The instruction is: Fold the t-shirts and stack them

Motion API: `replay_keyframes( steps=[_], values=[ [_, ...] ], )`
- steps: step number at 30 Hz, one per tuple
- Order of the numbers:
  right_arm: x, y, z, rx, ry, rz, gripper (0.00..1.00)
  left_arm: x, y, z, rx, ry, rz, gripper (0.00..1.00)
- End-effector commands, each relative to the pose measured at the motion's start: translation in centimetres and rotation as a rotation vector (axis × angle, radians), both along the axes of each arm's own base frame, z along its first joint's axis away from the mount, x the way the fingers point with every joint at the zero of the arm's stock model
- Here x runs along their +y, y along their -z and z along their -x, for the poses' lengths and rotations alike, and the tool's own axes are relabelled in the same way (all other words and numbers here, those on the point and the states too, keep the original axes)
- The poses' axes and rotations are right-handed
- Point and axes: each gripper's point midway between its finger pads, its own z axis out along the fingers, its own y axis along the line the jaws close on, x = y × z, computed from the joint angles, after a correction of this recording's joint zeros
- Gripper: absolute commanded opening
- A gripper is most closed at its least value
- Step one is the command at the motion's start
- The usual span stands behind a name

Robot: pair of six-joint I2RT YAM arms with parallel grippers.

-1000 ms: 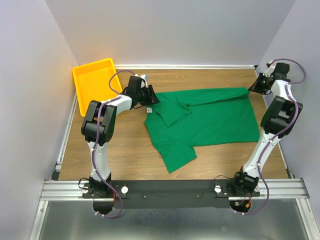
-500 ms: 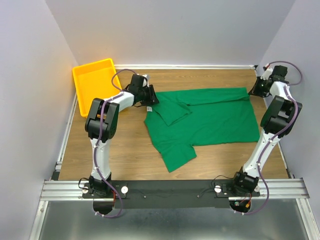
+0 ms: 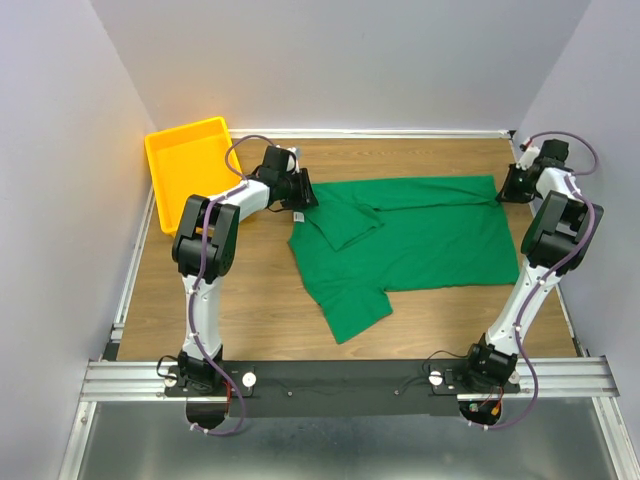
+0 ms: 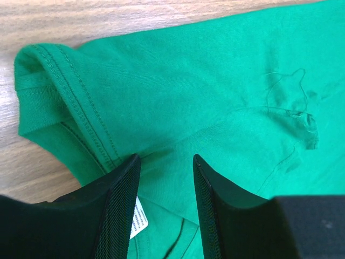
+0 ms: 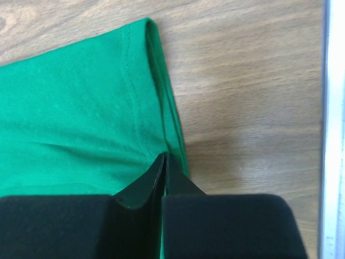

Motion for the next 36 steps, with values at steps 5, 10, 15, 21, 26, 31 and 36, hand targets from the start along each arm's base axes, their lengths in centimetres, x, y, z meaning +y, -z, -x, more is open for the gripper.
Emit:
replay_keyframes(
  steps=[5,10,15,21,26,31,36],
  values=[
    [-2.6,-2.8,-2.6,-0.063,0.042,0.086,0.08,1.1,1.9,-0.3,0.030,-0.008,-0.055,0.52],
    [-2.6,-3.2,-3.3,-0.082,0.035,0.077,0.08,1.2,1.9,-0.5,0.029,-0.007,-0.055,0.52],
    [-0.9,-2.6,-3.6,-0.100,-0.022,-0.006,0.38,0.9,1.9,-0.5,0.027,0.010,-0.047,0.52],
    [0.3,-1.6,-4.6,-0.108,-0.041,-0.085,0.39,0.8,2.2,-0.4,0.034,0.024,-0.049,0.52],
    [1.0,-1.0,-4.9,-0.108,-0.057,-0.112,0.39,0.8,2.2,-0.5,0.035,0.030,-0.050,0.52],
    [1.5,-0.9,-5.5,-0.116,-0.072,-0.123,0.39,0.7,2.2,-0.6,0.035,0.032,-0.045,0.52],
    [1.5,-1.0,-5.8,-0.125,-0.077,-0.131,0.31,0.6,2.4,-0.6,0.040,0.033,-0.045,0.52]
  ],
)
